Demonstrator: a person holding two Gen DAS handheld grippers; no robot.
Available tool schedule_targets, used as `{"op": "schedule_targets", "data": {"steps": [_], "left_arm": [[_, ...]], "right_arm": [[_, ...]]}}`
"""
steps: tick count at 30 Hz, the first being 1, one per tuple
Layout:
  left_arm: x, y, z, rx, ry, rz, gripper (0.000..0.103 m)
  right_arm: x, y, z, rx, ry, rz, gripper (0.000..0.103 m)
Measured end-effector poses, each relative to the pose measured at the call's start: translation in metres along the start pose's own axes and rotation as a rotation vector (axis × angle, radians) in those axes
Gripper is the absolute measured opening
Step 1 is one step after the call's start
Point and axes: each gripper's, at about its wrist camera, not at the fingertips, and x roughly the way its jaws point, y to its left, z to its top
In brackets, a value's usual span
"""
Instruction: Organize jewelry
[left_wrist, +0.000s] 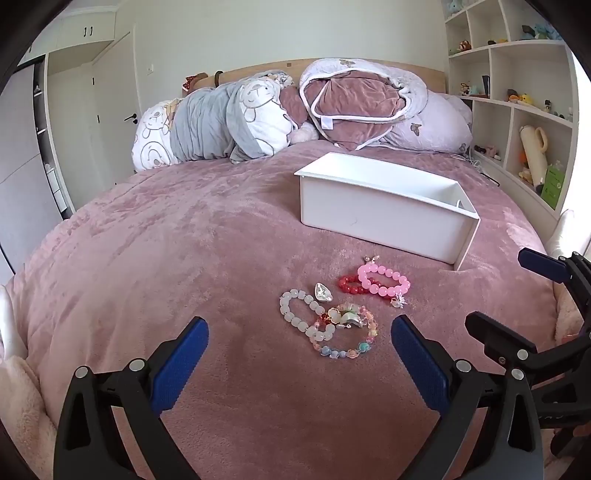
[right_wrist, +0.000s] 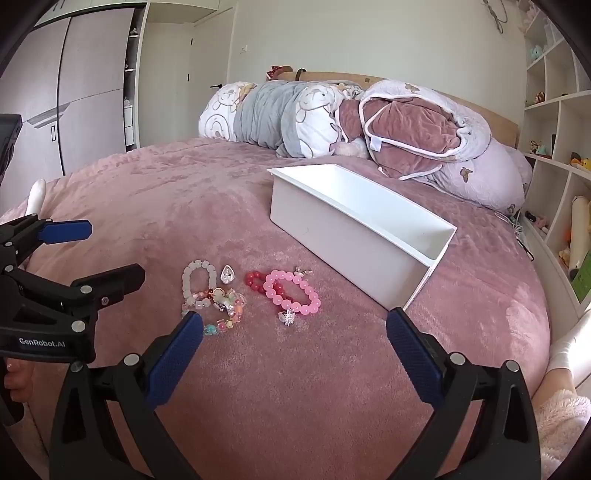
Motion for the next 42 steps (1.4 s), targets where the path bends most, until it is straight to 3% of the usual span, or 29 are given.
{"op": "schedule_targets", "data": {"steps": [42], "left_arm": [[0.0059, 0.0089, -0.0013, -0.044, 0.013, -0.004, 0.100]], "right_arm": [[-0.0003, -0.0004, -0.0030, -0.002, -0.005, -0.002, 0.098]]}}
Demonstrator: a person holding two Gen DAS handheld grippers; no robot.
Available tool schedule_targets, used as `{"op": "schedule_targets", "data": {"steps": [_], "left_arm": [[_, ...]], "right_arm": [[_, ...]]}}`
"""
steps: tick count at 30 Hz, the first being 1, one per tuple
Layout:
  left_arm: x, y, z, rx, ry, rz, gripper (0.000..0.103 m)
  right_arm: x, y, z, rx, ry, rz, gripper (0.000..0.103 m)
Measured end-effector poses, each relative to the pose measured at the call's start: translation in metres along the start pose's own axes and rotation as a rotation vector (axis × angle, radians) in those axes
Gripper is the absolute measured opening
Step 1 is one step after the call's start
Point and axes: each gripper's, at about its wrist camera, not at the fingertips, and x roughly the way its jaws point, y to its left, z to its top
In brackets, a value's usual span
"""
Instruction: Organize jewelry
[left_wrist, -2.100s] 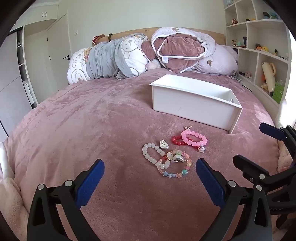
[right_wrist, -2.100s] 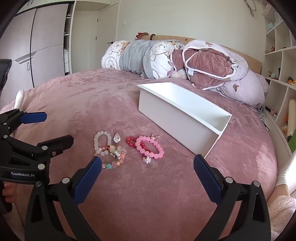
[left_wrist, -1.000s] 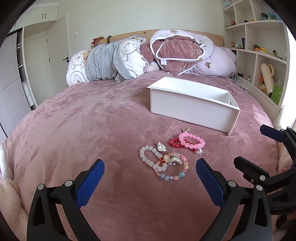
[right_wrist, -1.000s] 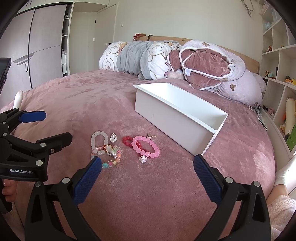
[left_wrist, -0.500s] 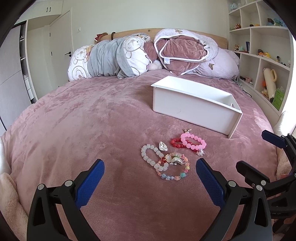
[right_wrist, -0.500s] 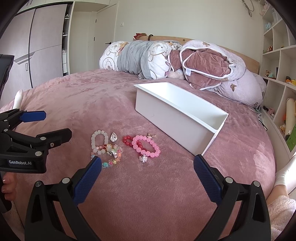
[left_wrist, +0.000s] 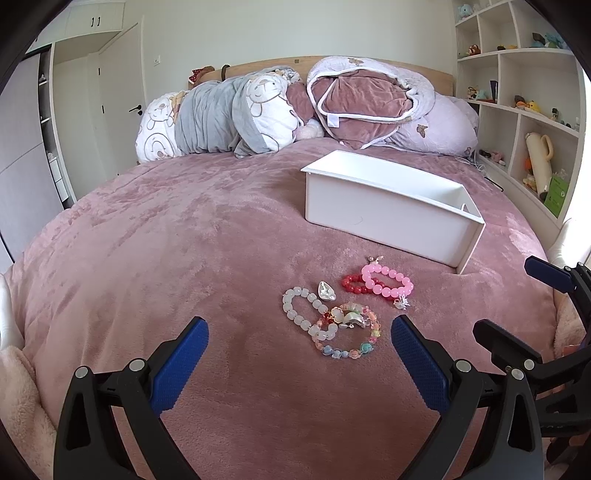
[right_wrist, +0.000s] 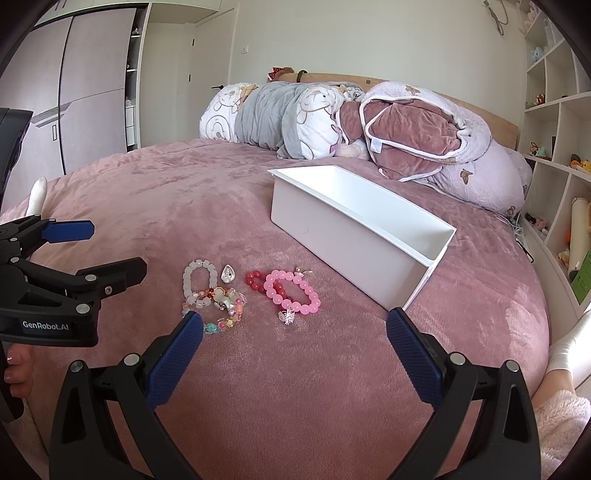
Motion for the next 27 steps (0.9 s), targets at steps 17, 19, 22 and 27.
{"op": "schedule_targets", "data": {"steps": [17, 19, 22, 27], "left_arm": [[-0.0062, -0.0051, 0.0011, 0.035, -0.039, 0.025, 0.100], [-0.0063, -0.0050, 0.0013, 0.032, -0.039, 0.022, 0.100], [-0.0064, -0.0057, 0.0020, 0.032, -0.040, 0.025, 0.100], [-0.0053, -0.0058, 0.0026, 0.031, -0.034, 0.025, 0.100]], "right_arm": [[-0.0025, -0.0017, -0.0008, 0.007, -0.005, -0.005, 0.098], [-0.0028, -0.0026, -0.0011, 0.012, -0.004, -0.005, 0.098], [-0.0031, -0.0029, -0.0011, 0.013, -0.002, -0.005, 0.098], [-0.0032, -0.0036, -0.0012, 0.012, -0.004, -0.006, 0.098]]}}
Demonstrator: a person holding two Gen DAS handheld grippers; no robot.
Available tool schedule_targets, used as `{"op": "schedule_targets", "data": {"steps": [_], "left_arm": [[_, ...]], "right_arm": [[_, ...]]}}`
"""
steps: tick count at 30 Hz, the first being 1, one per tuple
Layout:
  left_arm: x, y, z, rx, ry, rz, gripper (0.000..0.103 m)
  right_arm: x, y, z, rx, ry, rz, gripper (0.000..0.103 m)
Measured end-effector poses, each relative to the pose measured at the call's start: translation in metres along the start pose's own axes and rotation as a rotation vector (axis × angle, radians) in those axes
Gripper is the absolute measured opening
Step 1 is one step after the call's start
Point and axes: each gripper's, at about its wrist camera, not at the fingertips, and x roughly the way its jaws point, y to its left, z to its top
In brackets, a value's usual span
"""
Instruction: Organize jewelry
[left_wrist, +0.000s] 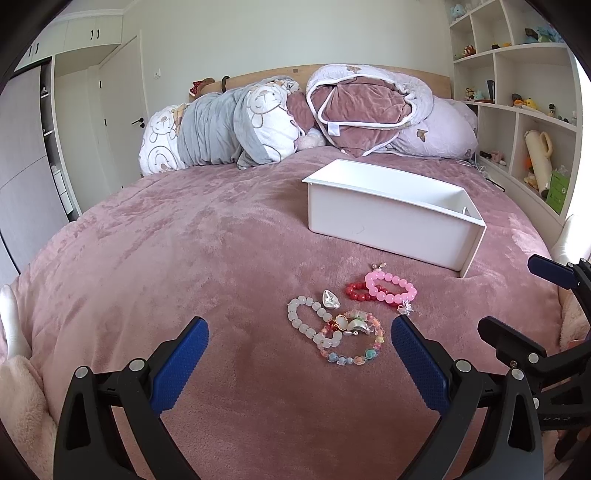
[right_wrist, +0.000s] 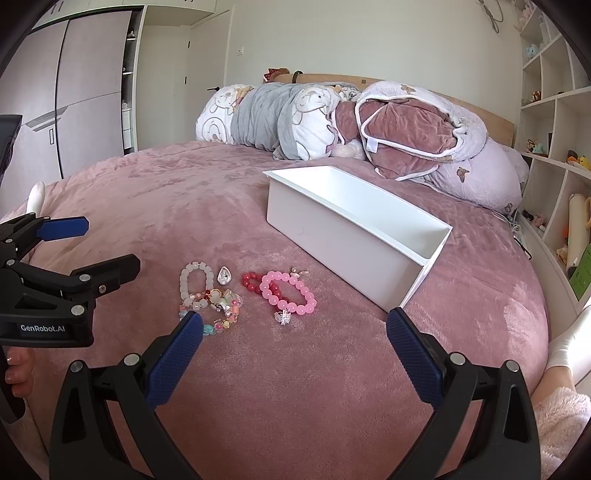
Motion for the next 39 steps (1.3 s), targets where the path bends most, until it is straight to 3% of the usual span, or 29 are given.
{"op": "schedule_targets", "data": {"steps": [25, 33, 39], "left_arm": [[0.016, 0.000, 0.000, 0.026, 0.021, -0.023, 0.100], [0.032, 0.005, 0.011, 0.020, -0.002, -0.142, 0.100], [0.053, 0.007, 0.018, 0.022, 0.009, -0.150, 0.100]], "right_arm": [[0.018, -0.003, 0.007, 0.000, 0.056, 0.010, 0.098], [0.043, -0.012, 0.018, 0.006, 0.106, 0.028, 0.098], [0.064, -0.019, 0.027, -0.001, 0.121, 0.017, 0.093]]}}
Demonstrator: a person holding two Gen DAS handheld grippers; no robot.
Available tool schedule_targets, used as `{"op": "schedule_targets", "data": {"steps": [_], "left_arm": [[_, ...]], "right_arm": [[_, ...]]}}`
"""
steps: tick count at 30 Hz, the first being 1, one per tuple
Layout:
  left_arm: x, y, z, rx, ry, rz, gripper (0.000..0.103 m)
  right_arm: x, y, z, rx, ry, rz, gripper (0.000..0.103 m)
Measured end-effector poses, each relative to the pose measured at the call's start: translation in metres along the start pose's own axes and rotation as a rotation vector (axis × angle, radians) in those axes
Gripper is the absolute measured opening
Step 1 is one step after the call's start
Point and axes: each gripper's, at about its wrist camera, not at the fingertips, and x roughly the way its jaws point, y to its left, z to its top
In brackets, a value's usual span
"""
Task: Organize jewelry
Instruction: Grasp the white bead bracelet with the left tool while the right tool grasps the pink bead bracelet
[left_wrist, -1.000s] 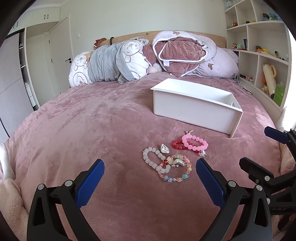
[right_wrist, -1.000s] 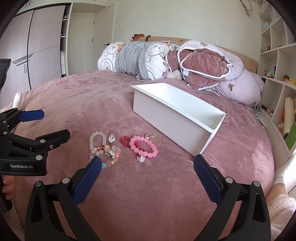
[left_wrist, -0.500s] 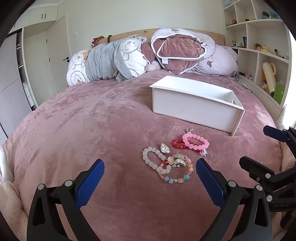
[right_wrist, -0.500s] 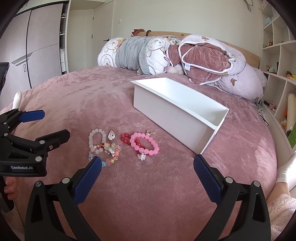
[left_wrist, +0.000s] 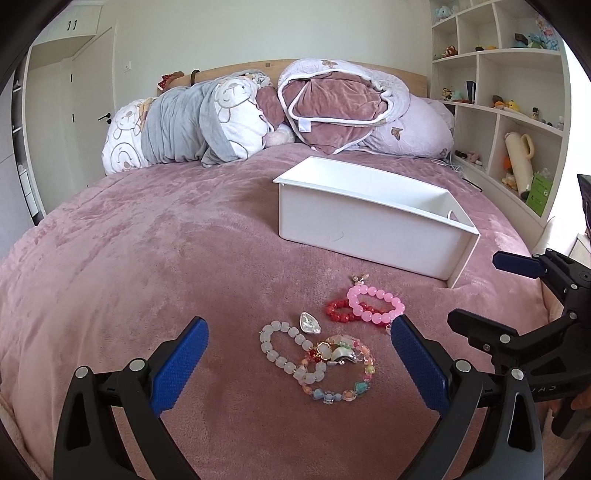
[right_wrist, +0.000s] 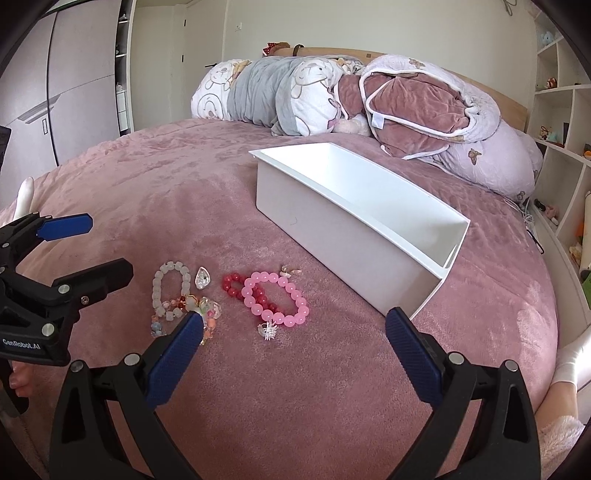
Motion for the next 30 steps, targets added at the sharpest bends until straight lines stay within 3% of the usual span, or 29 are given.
{"op": "schedule_targets", "data": {"steps": [7, 10, 12, 14, 18, 25, 27, 29, 30], "left_arm": [[0.036, 0.008, -0.001, 0.007, 0.063, 0.011, 0.099], [0.051, 0.016, -0.003, -0.011, 0.091, 0.024, 0.098], [0.062, 0.024, -0.005, -0.026, 0.116, 0.040, 0.090], [0.074, 0.032, -0.008, -0.052, 0.159, 0.044, 0.072], [0.087, 0.042, -0.013, -0.074, 0.187, 0.046, 0.068], [0.103, 0.030, -0.022, 0.013, 0.212, 0.096, 0.068], [0.107, 0.026, -0.025, 0.040, 0.212, 0.120, 0.064], [0.107, 0.023, -0.027, 0.052, 0.208, 0.131, 0.048], [0.107, 0.024, -0.027, 0.049, 0.207, 0.126, 0.040]], "right_arm": [[0.050, -0.015, 0.009, 0.051, 0.095, 0.043, 0.064], [0.073, -0.024, 0.011, 0.095, 0.132, 0.061, 0.060], [0.085, -0.026, 0.012, 0.107, 0.142, 0.064, 0.058], [0.097, -0.027, 0.013, 0.103, 0.154, 0.061, 0.056], [0.116, -0.027, 0.012, 0.091, 0.178, 0.067, 0.051], [0.143, -0.018, 0.001, 0.048, 0.250, 0.068, 0.037], [0.145, -0.016, -0.001, 0.038, 0.253, 0.066, 0.035], [0.146, -0.013, -0.002, 0.031, 0.255, 0.085, 0.028], [0.145, -0.012, -0.002, 0.032, 0.256, 0.099, 0.019]]}}
